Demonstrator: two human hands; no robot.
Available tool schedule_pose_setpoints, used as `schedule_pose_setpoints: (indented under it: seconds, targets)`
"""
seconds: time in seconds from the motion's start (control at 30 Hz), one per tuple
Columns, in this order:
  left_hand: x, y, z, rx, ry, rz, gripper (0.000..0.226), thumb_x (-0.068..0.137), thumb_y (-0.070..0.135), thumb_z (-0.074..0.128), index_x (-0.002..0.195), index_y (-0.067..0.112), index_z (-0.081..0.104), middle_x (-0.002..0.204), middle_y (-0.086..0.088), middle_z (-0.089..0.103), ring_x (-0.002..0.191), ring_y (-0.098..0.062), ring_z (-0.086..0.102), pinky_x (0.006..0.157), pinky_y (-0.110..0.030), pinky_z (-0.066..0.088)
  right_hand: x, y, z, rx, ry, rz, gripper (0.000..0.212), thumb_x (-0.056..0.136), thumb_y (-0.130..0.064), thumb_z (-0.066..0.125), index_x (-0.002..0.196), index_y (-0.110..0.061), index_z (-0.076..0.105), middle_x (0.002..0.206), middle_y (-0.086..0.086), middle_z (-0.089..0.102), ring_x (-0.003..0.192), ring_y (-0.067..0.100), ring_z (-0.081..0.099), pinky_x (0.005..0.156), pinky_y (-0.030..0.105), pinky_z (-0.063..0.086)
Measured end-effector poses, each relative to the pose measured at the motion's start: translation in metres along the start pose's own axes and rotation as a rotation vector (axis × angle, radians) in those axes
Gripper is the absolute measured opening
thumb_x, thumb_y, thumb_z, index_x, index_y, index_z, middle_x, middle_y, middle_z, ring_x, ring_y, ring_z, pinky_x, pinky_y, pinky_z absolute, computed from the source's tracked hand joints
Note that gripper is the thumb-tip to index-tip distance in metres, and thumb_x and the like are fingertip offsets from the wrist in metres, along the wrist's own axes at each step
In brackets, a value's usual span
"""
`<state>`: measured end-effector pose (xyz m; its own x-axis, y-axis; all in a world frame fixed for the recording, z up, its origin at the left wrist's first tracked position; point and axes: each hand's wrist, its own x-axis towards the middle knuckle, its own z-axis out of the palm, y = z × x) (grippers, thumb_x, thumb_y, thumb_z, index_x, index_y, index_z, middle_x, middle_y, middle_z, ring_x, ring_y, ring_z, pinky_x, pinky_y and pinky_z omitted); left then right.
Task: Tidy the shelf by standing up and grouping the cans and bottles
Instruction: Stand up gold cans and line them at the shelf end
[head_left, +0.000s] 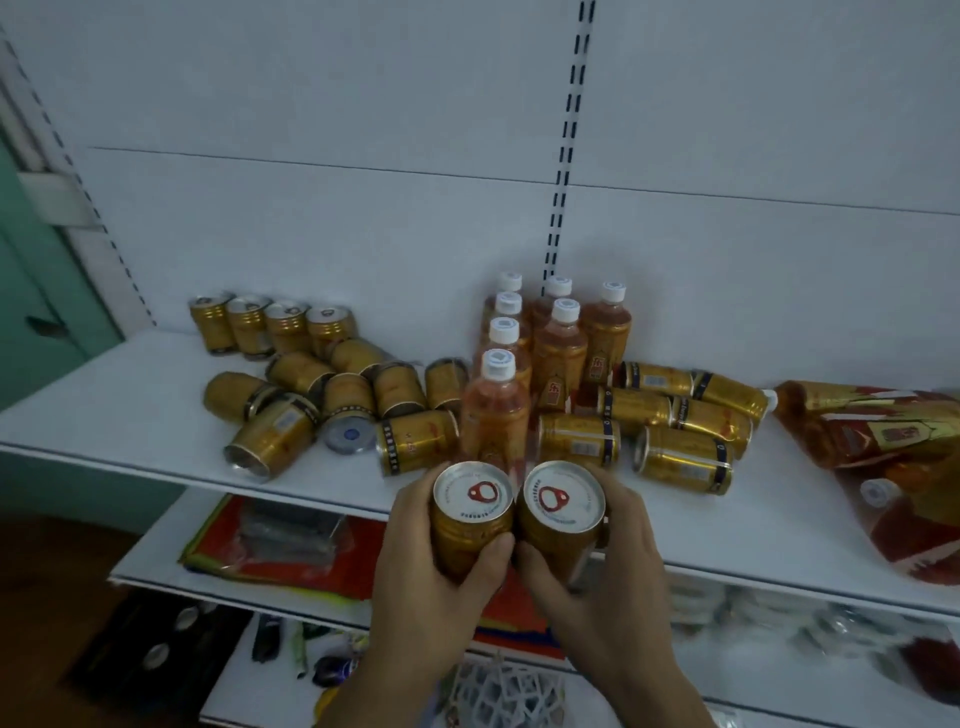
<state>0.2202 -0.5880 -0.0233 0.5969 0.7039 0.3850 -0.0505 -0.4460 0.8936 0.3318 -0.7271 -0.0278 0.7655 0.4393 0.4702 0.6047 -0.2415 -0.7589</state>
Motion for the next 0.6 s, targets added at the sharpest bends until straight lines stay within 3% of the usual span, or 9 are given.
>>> schedule_pose_setpoints:
  seconds: [0.13,0.27,0.33,0.47,0.53,0.6]
  targets:
    - [0.004,-0.024,-0.084,0.044,0.058,0.014,0.064,0.078,0.082,0.068,0.134,0.061,0.045,0.132,0.024,0.059,0.126,-0.005,0.060,0.097,-0.028,0.055,-0.012,-0.054,0.069,0.027,-0.058,-0.010,0.079,0.069,-0.061,0.080,0.140,-0.050,0.045,0.131,-0.025,0.054,0.126,0.003,0.057,0.101,0.039,0.057]
    - [0.017,-0.050,-0.174,0.089,0.117,0.030,0.058,0.082,0.069,0.073,0.133,0.062,0.046,0.129,0.027,0.058,0.124,-0.002,0.060,0.095,-0.019,0.054,-0.021,-0.110,0.145,0.076,-0.123,-0.051,0.077,0.068,-0.067,0.078,0.130,-0.069,0.033,0.128,-0.033,0.051,0.122,-0.003,0.055,0.097,0.025,0.050]
    - [0.026,-0.059,-0.213,0.118,0.131,0.010,0.055,0.083,0.067,0.073,0.131,0.059,0.047,0.127,0.030,0.057,0.122,0.001,0.060,0.094,-0.017,0.053,-0.021,-0.132,0.181,0.081,-0.177,-0.050,0.080,0.068,-0.071,0.076,0.134,-0.067,0.030,0.131,-0.033,0.048,0.123,-0.005,0.053,0.098,0.022,0.048]
    - [0.056,-0.075,-0.274,0.171,0.172,-0.010,0.057,0.079,0.062,0.071,0.131,0.056,0.048,0.125,0.030,0.059,0.118,0.006,0.059,0.091,-0.009,0.049,-0.002,-0.168,0.243,0.036,-0.295,-0.069,0.088,0.073,-0.067,0.074,0.150,-0.046,0.035,0.135,-0.029,0.046,0.129,-0.001,0.050,0.103,0.027,0.051]
    - [0.078,-0.086,-0.297,0.184,0.183,-0.034,0.057,0.081,0.053,0.078,0.132,0.046,0.053,0.124,0.023,0.062,0.116,0.006,0.060,0.088,-0.006,0.048,0.016,-0.182,0.270,0.005,-0.329,-0.095,0.084,0.075,-0.062,0.075,0.149,-0.043,0.039,0.139,-0.022,0.051,0.130,0.005,0.052,0.101,0.029,0.052]
    - [0.104,-0.097,-0.318,0.193,0.202,-0.051,0.054,0.082,0.040,0.085,0.126,0.048,0.055,0.120,0.024,0.065,0.112,0.009,0.061,0.085,-0.004,0.047,0.037,-0.192,0.299,-0.032,-0.353,-0.128,0.082,0.077,-0.057,0.077,0.150,-0.040,0.043,0.139,-0.017,0.055,0.129,0.008,0.053,0.099,0.028,0.051]
